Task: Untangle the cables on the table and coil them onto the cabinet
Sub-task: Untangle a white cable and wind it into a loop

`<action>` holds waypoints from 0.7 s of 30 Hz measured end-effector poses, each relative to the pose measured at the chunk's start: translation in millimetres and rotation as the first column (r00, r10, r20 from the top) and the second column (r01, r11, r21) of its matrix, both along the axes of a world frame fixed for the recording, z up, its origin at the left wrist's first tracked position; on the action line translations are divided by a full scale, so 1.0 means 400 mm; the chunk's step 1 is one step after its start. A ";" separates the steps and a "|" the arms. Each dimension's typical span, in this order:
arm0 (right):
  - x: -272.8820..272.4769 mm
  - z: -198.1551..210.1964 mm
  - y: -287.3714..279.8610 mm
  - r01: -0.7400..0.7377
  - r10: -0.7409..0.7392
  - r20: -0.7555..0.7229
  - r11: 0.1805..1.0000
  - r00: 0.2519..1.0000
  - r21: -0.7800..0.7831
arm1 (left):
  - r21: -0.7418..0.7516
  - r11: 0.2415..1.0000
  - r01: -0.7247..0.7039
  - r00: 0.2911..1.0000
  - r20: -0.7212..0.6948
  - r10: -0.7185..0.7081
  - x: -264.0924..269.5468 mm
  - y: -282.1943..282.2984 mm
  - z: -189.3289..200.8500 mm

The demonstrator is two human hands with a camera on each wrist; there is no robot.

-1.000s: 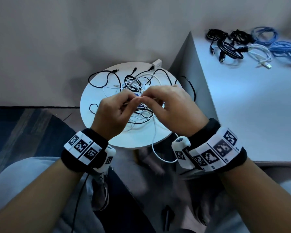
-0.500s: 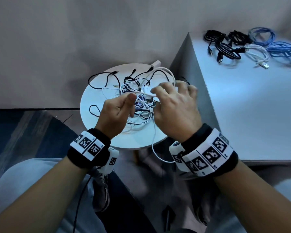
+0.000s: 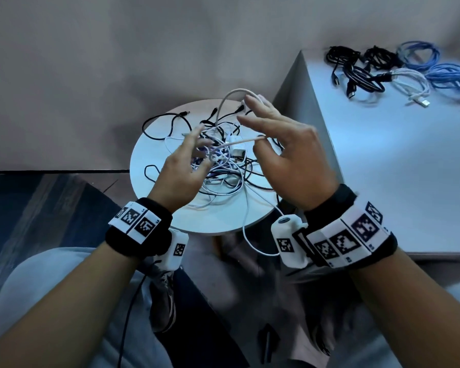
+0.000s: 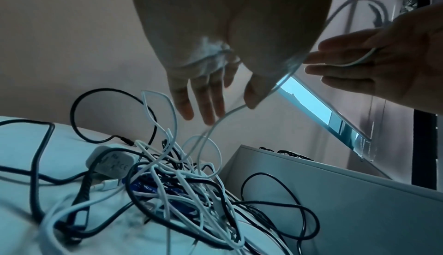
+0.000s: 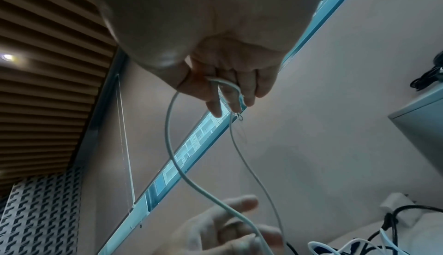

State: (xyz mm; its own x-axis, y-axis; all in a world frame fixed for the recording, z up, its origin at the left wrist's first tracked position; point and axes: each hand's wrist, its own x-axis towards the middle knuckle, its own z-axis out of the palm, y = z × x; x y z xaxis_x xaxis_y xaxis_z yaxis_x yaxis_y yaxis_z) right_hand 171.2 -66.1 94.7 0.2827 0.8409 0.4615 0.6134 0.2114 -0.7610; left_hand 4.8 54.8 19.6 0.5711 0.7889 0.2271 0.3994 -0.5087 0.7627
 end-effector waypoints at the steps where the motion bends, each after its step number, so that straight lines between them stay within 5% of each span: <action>1: -0.002 -0.001 0.000 -0.009 0.008 -0.019 1.000 1.000 -0.010 | -0.008 1.000 0.028 0.999 -0.023 -0.028 -0.001 0.003 -0.005; 7: 0.001 0.002 0.000 0.028 -0.028 0.002 0.997 1.000 -0.078 | 0.033 0.998 0.049 0.998 -0.029 -0.048 -0.003 0.009 -0.006; 12: 0.007 0.000 0.000 0.228 -0.123 0.286 0.901 0.950 -0.368 | -0.117 0.993 -0.025 0.938 0.342 0.064 0.008 -0.014 0.038; 17: -0.033 -0.023 -0.013 0.235 0.061 0.555 0.863 0.830 -0.446 | -0.199 0.976 0.087 0.812 0.582 0.046 0.009 -0.060 0.114; 21: -0.072 -0.067 -0.005 0.129 0.211 0.491 0.812 0.845 -0.570 | -0.403 0.853 0.331 0.719 0.693 0.048 0.013 -0.107 0.140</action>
State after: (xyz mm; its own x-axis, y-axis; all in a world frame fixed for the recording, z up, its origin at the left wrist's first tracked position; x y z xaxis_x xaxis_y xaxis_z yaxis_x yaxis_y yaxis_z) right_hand 142.5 -68.2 67.9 0.1080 0.9935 -0.0361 0.9403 -0.1139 -0.3208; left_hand 9.9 12.0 75.5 0.5332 0.8185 0.2137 -0.3472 -0.0185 0.9376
